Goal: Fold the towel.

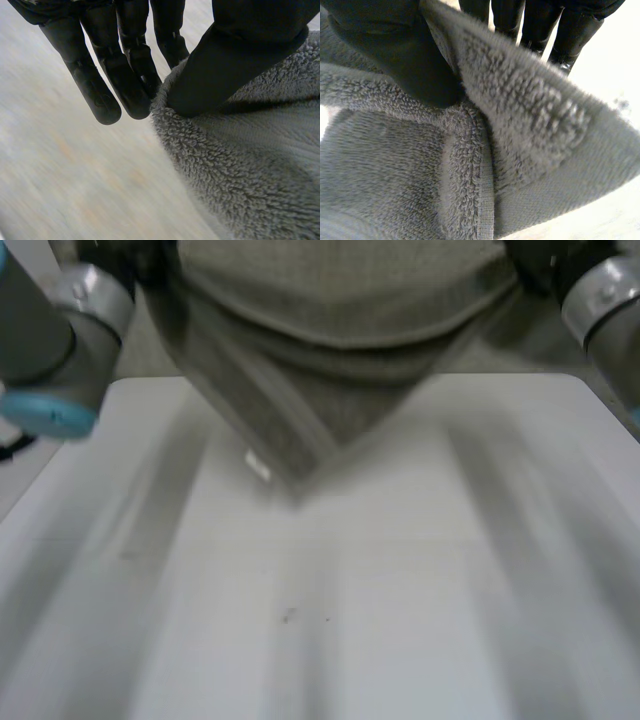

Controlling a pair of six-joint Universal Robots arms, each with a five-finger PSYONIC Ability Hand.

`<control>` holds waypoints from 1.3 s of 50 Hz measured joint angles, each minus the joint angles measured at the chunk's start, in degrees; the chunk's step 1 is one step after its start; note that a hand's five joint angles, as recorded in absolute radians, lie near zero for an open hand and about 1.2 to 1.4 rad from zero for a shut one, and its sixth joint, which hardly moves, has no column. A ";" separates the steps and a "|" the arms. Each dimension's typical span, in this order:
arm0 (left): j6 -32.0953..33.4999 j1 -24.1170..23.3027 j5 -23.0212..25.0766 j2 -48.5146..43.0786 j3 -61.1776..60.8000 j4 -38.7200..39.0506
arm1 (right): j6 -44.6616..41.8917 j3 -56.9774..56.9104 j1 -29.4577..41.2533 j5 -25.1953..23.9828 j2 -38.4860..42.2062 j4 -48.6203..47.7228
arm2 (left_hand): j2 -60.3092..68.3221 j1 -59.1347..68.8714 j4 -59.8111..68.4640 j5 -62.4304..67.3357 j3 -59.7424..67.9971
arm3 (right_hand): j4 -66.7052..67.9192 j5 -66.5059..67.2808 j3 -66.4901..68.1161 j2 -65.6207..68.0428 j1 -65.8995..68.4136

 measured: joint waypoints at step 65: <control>-3.19 -1.07 -1.91 1.38 -18.80 8.06 | 7.87 11.08 -2.08 1.51 0.54 -6.55 | 0.00 -0.09 0.00 0.30 0.02 | 0.03 0.67 -0.01 0.05 2.04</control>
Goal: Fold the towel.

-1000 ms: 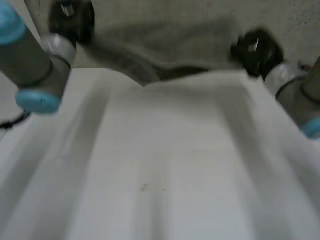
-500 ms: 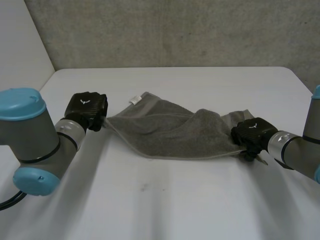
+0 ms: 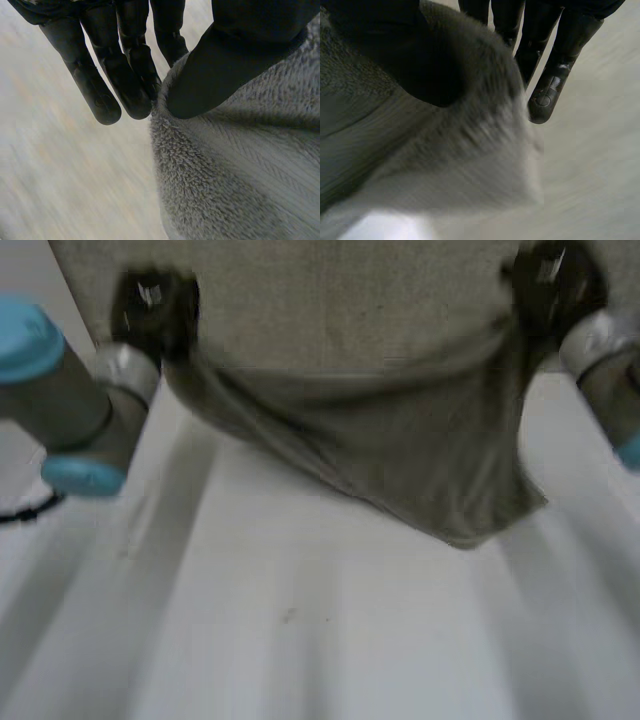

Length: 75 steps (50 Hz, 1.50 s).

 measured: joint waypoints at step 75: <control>1.04 -2.67 -5.60 3.85 19.02 0.82 | -5.13 -3.59 3.21 9.40 -6.85 -8.10 | 0.00 0.00 0.01 0.14 0.01 | 0.01 0.35 0.00 0.00 0.00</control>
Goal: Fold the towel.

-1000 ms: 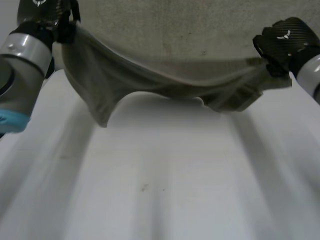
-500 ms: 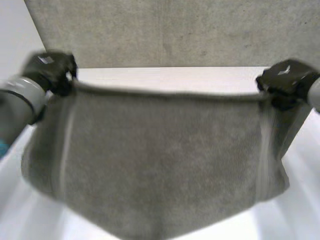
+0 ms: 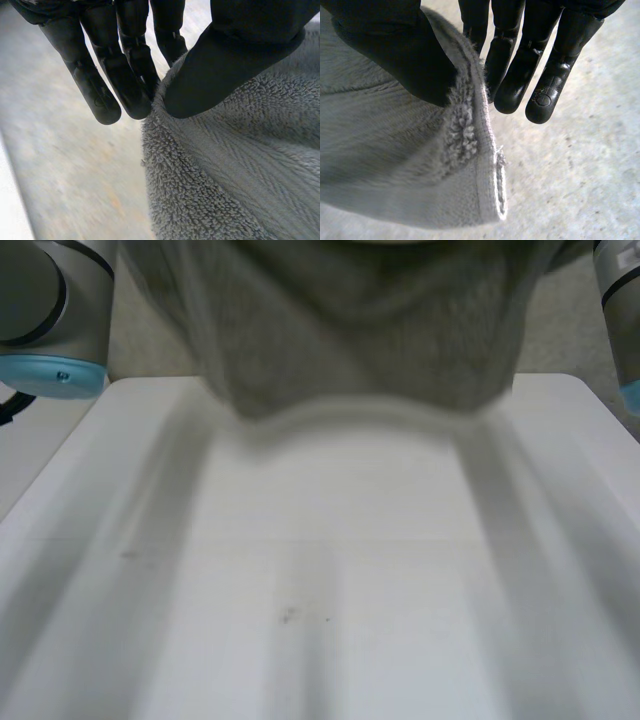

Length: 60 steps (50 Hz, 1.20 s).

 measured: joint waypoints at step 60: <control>14.59 7.97 5.45 14.14 -50.75 -30.86 | -29.68 31.66 -14.30 -17.42 -4.00 57.63 | 0.00 0.00 0.00 0.03 0.00 | 0.01 0.00 0.00 0.00 0.00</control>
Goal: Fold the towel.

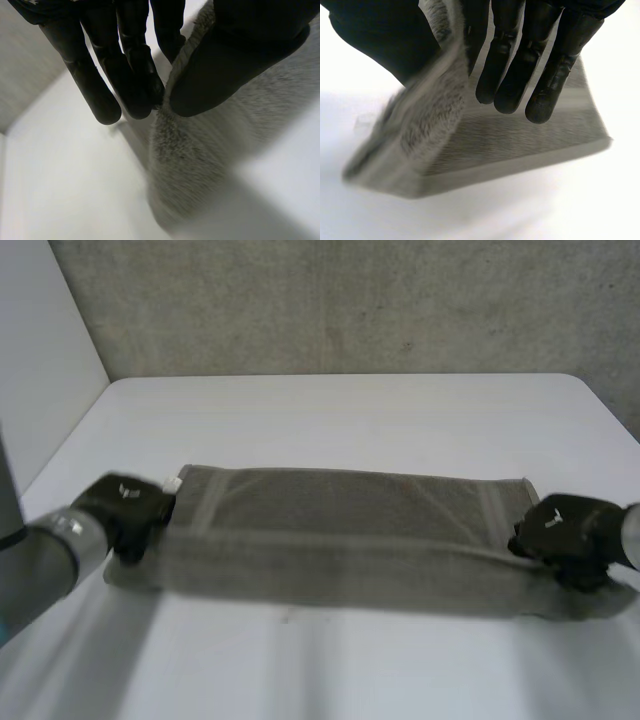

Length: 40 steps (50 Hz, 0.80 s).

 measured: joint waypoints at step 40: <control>-1.39 -6.25 -8.22 -30.48 39.33 11.17 | 23.21 -8.03 11.11 21.27 9.62 -40.05 | -60.12 -56.41 -60.08 -57.46 -60.20 | -55.06 -52.63 -55.82 -54.30 -43.41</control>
